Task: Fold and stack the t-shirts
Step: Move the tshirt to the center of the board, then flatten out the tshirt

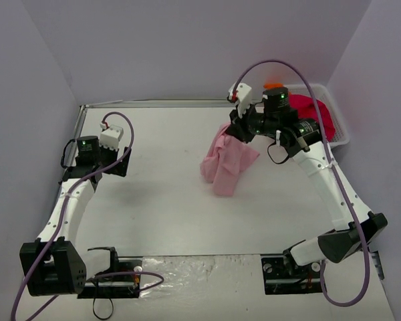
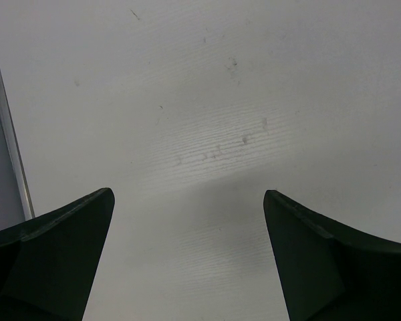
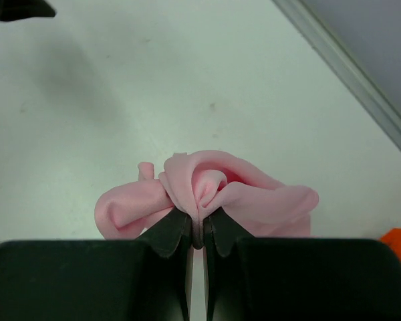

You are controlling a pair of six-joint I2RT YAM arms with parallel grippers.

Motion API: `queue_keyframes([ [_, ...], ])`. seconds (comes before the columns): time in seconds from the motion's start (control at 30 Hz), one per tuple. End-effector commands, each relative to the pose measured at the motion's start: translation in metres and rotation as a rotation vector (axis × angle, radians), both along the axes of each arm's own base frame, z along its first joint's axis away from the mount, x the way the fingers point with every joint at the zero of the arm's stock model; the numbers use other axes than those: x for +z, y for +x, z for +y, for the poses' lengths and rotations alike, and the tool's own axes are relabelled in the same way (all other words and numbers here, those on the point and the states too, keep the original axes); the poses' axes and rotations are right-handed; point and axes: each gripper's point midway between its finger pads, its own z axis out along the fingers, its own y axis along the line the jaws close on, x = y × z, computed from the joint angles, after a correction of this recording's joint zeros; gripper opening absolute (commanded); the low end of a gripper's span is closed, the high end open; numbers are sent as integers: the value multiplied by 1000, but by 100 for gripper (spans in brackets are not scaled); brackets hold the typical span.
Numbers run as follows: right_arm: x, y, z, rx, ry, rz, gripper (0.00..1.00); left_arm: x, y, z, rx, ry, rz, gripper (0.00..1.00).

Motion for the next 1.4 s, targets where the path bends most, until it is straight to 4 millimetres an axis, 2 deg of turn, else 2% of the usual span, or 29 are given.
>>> queue_keyframes([
  [0.0, -7, -43, 31, 225, 21, 77, 0, 6, -1, 3, 1, 14, -14, 94],
  [0.07, -12, -67, 45, 317, 13, 116, 0, 5, 0, 3, -1, 13, -11, 94],
  [0.13, -14, -78, 47, 366, 7, 127, 0, 2, 0, 3, -1, 14, -2, 94],
  [0.17, -18, -78, 46, 364, -6, 127, 7, 2, 0, 3, -2, 15, -1, 94],
  [0.2, -21, -75, 43, 352, -28, 107, 17, 2, 0, 3, -4, 15, -1, 94],
  [0.23, -26, -71, 40, 330, -53, 99, 36, 2, -1, 3, -3, 16, -1, 94],
  [0.27, -40, -62, 31, 275, -108, 104, 44, 2, -1, 3, -3, 16, -1, 94],
  [0.3, -52, -54, 26, 236, -144, 115, 56, 2, -1, 4, -2, 17, -4, 94],
  [0.33, -64, -47, 20, 200, -180, 130, 82, 3, -1, 4, -2, 17, -4, 94],
  [0.37, -85, -38, 6, 133, -244, 159, 82, 4, -1, 3, -6, 15, -7, 94],
  [0.5, -140, -15, -23, 8, -340, 265, 81, 3, 0, 0, -16, 5, -5, 94],
  [0.57, -151, -15, -30, 5, -340, 303, 80, 3, -1, 0, -18, 3, -3, 94],
  [0.67, -157, -24, -26, 46, -330, 332, 80, 4, -1, -2, -23, -3, -7, 94],
  [0.83, -177, -70, -13, 209, -377, 468, 80, 3, -1, -4, -32, -10, -6, 94],
  [0.93, -192, -78, -16, 230, -409, 513, 79, 1, 0, -5, -36, -14, -2, 94],
  [1.0, -201, -76, -16, 237, -424, 523, 77, 1, 0, -6, -40, -17, -1, 94],
  [1.13, -220, -63, -11, 233, -449, 562, 73, 0, 1, -7, -39, -25, 4, 94],
  [1.23, -231, -41, -8, 193, -450, 557, 71, -1, 1, -9, -43, -25, 8, 94],
  [1.37, -241, -1, -1, 114, -421, 521, 68, -1, 0, -9, -44, -27, 9, 94],
])
